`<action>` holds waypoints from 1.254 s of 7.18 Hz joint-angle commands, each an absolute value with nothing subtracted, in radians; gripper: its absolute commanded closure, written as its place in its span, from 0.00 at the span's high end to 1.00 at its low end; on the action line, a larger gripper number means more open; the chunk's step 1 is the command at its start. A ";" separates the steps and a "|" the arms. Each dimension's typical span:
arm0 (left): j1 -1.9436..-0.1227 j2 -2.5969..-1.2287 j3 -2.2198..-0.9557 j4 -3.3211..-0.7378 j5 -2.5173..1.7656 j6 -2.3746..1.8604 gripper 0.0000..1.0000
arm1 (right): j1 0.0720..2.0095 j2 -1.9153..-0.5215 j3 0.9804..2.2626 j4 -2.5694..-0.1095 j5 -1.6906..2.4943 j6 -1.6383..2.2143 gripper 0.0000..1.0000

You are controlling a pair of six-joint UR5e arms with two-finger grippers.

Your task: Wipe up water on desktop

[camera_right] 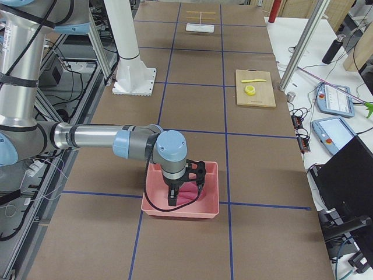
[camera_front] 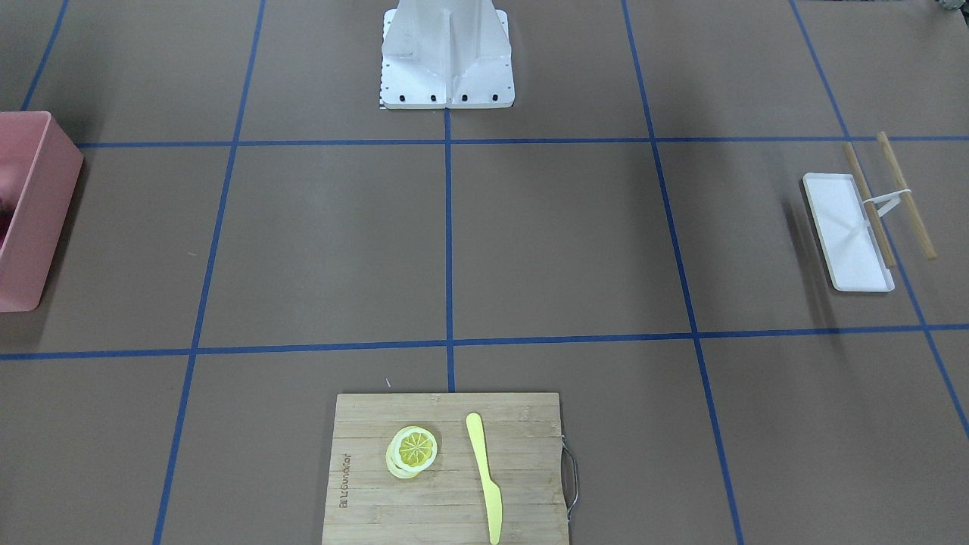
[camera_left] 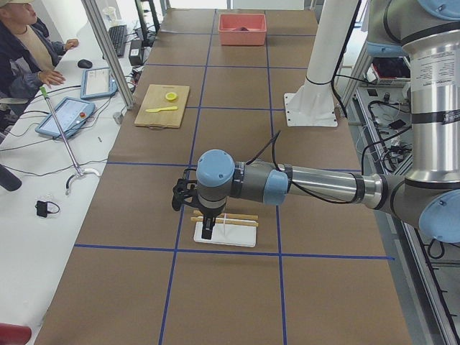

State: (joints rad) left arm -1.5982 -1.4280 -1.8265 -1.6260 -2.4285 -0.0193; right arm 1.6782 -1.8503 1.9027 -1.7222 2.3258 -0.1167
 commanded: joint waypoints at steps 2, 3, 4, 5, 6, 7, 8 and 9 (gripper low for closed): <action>-1.598 -1.427 -1.825 -1.626 -2.428 -0.020 0.98 | 1.678 -1.850 1.901 -1.723 2.327 -0.118 1.00; -1.598 -1.428 -1.828 -1.626 -2.430 -0.021 0.98 | 1.678 -1.850 1.901 -1.723 2.327 -0.118 1.00; -1.598 -1.427 -1.830 -1.626 -2.430 -0.021 0.98 | 1.678 -1.851 1.901 -1.723 2.329 -0.118 1.00; -1.598 -1.428 -1.827 -1.626 -2.430 -0.021 0.98 | 1.678 -1.852 1.901 -1.723 2.329 -0.118 1.00; -1.597 -1.431 -1.825 -1.626 -2.430 -0.021 0.98 | 1.678 -1.850 1.898 -1.724 2.327 -0.117 1.00; -1.597 -1.431 -1.824 -1.625 -2.430 -0.021 0.98 | 1.678 -1.848 1.888 -1.723 2.327 -0.115 1.00; -1.598 -1.430 -1.825 -1.624 -2.430 -0.021 0.98 | 1.678 -1.848 1.888 -1.723 2.327 -0.115 1.00; -1.597 -1.430 -1.824 -1.624 -2.430 -0.023 0.98 | 1.678 -1.848 1.888 -1.723 2.327 -0.115 1.00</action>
